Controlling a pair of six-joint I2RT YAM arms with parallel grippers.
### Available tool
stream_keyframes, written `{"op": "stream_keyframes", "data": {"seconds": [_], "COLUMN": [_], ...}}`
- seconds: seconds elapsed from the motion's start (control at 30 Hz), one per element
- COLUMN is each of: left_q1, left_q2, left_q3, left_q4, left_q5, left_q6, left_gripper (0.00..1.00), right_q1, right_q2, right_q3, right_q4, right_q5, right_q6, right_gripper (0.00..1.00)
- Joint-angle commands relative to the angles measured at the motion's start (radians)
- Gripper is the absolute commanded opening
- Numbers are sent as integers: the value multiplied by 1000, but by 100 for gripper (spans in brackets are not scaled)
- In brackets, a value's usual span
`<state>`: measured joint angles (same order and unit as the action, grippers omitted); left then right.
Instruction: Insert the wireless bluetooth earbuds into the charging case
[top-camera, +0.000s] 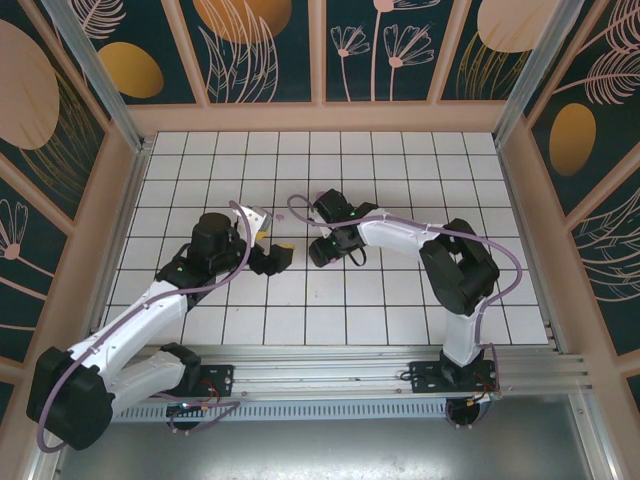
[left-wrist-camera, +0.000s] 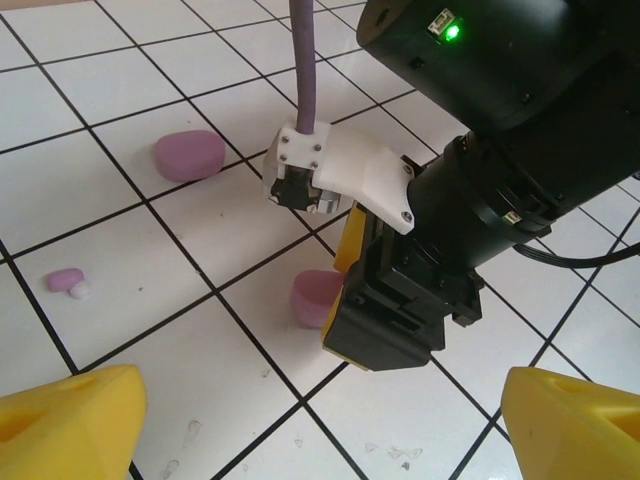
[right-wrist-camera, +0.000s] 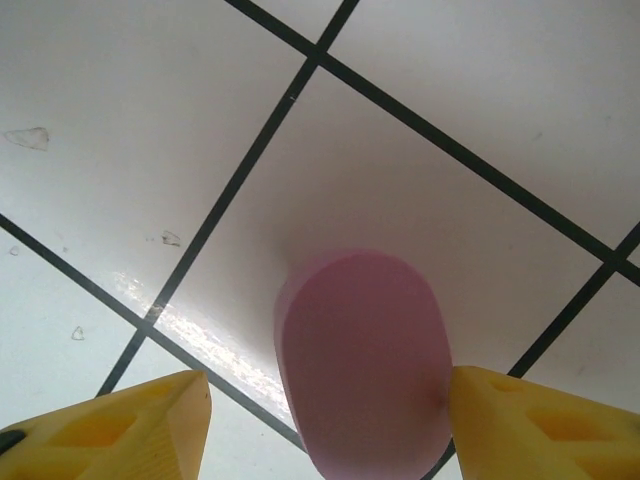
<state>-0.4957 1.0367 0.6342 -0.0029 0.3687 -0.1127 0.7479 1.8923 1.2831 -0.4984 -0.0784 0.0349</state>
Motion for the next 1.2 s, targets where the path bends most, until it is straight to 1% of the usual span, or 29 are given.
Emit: {"op": "stream_keyframes", "data": {"seconds": [0.0, 0.17, 0.27, 0.4, 0.43, 0.5, 0.53, 0.63, 0.77, 0.87, 1.0, 1.07, 1.17], "left_q1": [4, 3, 4, 4, 3, 3, 3, 4, 3, 3, 3, 3, 3], "left_q2": [12, 18, 21, 22, 19, 9, 1, -35, -96, -130, -151, -149, -131], "left_q3": [-1, 4, 5, 6, 5, 0, -3, -11, -27, -25, -4, 11, 28], "left_q4": [27, 29, 29, 33, 36, 46, 52, 76, 117, 105, 63, 49, 50], "left_q5": [38, 40, 39, 34, 31, 36, 39, 65, 124, 214, 319, 381, 448], "left_q6": [23, 30, 33, 41, 49, 71, 81, 129, 207, 305, 397, 420, 427], "left_gripper": [89, 88, 87, 86, 85, 84, 83, 81, 78, 76, 74, 72, 68], "right_q1": [-1, 0, -1, 2, 4, 12, 16, 16, 16, 18, 20, 37, 87], "right_q2": [27, 42, 41, 32, 27, 11, -1, -58, -157, -227, -290, -312, -352], "right_q3": [-22, -23, -19, -30, -34, -42, -46, -62, -76, -56, 9, 48, 80], "right_q4": [-20, -13, -9, 4, 6, 8, 7, 7, -9, -64, -191, -266, -341], "right_q5": [25, 40, 43, 44, 49, 62, 60, 22, -17, -61, -155, -162, -139], "right_q6": [-18, -28, -36, -54, -62, -82, -97, -137, -182, -215, -258, -270, -300], "right_gripper": [63, 61, 57, 47, 42, 36, 33, 27, 22, 21, 22, 23, 25]}}
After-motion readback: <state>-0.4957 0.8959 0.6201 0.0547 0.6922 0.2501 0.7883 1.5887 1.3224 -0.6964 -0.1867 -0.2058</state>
